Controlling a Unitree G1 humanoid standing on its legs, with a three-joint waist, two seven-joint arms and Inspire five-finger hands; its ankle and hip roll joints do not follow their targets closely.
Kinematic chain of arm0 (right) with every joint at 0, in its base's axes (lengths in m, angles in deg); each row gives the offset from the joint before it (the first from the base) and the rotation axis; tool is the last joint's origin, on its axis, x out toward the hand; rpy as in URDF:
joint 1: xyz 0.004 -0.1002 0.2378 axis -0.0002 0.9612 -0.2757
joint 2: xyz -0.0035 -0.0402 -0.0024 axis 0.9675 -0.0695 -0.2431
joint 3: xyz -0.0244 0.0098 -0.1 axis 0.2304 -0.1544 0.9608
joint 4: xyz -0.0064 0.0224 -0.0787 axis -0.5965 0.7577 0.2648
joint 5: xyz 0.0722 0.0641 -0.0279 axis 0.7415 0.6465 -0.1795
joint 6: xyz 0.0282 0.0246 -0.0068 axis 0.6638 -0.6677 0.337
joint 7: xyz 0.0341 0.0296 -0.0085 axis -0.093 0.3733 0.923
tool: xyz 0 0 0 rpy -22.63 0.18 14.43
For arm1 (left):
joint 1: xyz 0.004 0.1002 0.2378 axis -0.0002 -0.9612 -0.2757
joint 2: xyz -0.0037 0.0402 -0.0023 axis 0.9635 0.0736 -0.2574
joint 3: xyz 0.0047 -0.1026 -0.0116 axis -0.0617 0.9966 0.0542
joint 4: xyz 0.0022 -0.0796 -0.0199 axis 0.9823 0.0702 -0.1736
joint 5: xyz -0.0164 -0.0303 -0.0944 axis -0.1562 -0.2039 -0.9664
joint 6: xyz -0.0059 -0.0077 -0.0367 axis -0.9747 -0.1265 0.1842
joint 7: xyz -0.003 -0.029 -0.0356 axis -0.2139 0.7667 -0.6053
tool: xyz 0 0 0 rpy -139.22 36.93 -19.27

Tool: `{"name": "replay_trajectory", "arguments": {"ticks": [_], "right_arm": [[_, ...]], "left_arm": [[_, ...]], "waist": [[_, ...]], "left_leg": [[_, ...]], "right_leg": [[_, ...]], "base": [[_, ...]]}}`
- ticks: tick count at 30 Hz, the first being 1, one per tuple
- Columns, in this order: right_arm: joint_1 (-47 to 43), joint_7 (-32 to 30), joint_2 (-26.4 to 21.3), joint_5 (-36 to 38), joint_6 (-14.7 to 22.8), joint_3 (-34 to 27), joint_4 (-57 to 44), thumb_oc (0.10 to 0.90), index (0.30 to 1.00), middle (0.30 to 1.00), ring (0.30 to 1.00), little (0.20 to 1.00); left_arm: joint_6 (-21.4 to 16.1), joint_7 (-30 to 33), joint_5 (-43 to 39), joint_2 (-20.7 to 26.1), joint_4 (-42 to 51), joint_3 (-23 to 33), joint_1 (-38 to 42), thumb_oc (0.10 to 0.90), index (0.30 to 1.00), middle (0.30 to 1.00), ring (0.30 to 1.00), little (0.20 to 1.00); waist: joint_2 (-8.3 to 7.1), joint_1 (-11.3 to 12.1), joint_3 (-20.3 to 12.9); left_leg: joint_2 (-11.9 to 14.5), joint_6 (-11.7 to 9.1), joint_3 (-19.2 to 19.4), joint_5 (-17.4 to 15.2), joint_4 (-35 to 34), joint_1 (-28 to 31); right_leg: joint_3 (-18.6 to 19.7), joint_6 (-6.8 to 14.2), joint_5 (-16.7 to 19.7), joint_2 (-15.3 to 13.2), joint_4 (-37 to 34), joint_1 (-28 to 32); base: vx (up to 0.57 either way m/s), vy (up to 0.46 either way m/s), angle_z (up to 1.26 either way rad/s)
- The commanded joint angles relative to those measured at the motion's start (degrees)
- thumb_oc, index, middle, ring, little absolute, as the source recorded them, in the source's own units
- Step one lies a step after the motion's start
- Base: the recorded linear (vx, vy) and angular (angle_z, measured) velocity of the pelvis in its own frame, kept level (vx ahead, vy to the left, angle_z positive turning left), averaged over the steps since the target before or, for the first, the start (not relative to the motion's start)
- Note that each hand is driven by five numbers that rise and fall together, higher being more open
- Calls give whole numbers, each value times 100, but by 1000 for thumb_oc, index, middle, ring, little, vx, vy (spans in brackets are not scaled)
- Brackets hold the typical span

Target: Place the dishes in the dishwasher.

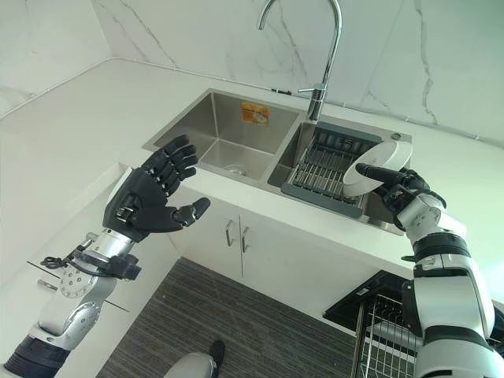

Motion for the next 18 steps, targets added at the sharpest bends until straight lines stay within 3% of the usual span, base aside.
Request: {"name": "replay_trajectory", "arguments": {"ticks": [1, 15, 18], "right_arm": [[-1027, -44, -354, -15, 646, 415, -163, 400, 300, 300, 300, 300], [-1379, -231, -244, 108, 1222, 443, 26, 400, 300, 300, 300, 300], [-1349, -110, -179, 520, 1385, 417, 11, 400, 300, 300, 300, 300]], "left_arm": [[-357, 120, 79, 116, 759, 525, -23, 800, 900, 900, 900, 900], [-385, 86, 57, 212, 738, 611, -268, 800, 900, 900, 900, 900], [-475, 53, 4, 196, 701, 613, -284, 800, 900, 900, 900, 900]], "waist": [[-142, -14, -525], [-67, 151, -600], [-54, 177, -614]], "left_leg": [[399, -205, 580, -1265, 933, 200], [443, -269, 528, -1171, 933, 52], [492, -288, 576, -1204, 933, 94]], "right_leg": [[439, 25, 83, 151, -76, -406], [407, 45, 24, 114, -76, -448], [364, 47, -39, 119, -76, -379]], "base": [[34, -20, 1], [-30, 9, 3], [-104, 58, 2]]}}
